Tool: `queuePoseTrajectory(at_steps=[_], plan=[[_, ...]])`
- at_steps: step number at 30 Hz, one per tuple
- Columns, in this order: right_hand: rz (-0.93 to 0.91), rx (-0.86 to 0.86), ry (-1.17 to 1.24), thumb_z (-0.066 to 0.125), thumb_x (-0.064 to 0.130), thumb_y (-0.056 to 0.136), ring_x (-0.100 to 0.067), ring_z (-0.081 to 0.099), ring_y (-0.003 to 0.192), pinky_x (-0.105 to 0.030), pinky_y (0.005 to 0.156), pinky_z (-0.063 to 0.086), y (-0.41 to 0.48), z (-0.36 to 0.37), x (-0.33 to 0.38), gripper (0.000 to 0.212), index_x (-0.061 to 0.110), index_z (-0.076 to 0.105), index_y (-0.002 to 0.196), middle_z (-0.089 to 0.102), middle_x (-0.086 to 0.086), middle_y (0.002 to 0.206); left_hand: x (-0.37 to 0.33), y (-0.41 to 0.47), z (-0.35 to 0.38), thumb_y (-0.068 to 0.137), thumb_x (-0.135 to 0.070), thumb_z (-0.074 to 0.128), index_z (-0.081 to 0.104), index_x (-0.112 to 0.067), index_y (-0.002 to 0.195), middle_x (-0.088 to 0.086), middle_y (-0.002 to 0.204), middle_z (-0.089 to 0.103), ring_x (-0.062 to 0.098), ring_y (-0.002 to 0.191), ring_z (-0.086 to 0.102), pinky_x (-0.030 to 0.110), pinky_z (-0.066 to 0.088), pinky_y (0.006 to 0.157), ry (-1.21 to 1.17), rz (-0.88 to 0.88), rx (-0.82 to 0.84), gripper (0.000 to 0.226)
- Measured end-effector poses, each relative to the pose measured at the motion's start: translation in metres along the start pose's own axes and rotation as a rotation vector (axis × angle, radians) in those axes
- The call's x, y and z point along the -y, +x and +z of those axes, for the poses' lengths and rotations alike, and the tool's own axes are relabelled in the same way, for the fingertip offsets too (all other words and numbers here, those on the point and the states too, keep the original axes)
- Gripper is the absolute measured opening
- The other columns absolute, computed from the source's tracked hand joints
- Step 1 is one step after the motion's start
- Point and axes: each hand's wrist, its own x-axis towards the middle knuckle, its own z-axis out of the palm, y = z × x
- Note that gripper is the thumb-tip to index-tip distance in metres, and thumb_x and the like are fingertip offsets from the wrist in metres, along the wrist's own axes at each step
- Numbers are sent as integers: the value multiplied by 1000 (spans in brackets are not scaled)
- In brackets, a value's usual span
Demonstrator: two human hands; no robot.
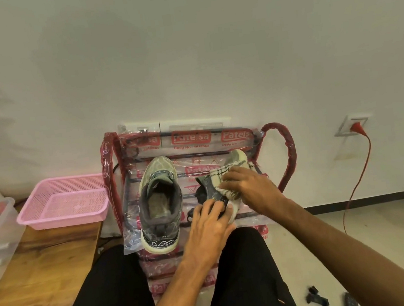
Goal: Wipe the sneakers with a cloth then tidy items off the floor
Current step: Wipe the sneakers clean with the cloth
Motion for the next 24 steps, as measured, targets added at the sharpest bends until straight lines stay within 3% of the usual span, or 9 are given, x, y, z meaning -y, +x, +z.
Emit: queuePoseTrajectory(at_steps=[4,8,11,14,17,21,24], plan=[[196,44,-86,73,16,84,-23,54,120,-35,95,49,8,-8,-18,41,19,65,124,61,-4,129,-7,1,3,70,-33,83,63,-12,114,3,105,55,23,106,48,47,52,88,36,56,23,52],[535,-191,436,64,-3,81,-22,59,112,-39,88,55,1,-15,-21,52,20,63,127,62,-3,130,-7,2,3,70,-34,83,63,-12,113,1,104,54,22,106,47,47,51,88,45,50,25,52],[659,-257,742,55,-6,82,-17,65,99,-37,79,60,-1,-25,-14,53,22,65,125,69,-2,118,-10,1,4,70,-34,83,64,-12,113,1,103,54,23,106,47,47,51,87,43,50,12,52],[636,-201,793,55,-2,84,-14,67,93,-31,77,59,0,-34,-8,45,22,69,119,72,0,106,-9,0,4,70,-34,84,65,-12,112,1,103,55,23,106,47,47,52,86,33,28,-2,51],[518,-100,599,60,0,82,-19,66,92,-37,78,59,0,-38,5,45,22,67,120,71,-2,106,-7,1,1,71,-33,83,65,-13,115,0,103,55,22,105,47,46,52,87,3,6,3,51],[265,104,309,65,6,83,-20,54,122,-36,99,48,-7,-19,31,50,21,59,130,57,0,136,-3,0,0,72,-29,82,66,-17,108,-2,107,56,21,106,49,45,52,87,-58,-20,-7,41],[159,122,247,66,3,85,-16,31,143,-33,117,27,-14,0,20,62,21,49,142,44,3,150,0,-1,-2,76,-33,79,66,-18,113,-2,107,57,21,108,52,43,53,88,-63,-41,14,42]])
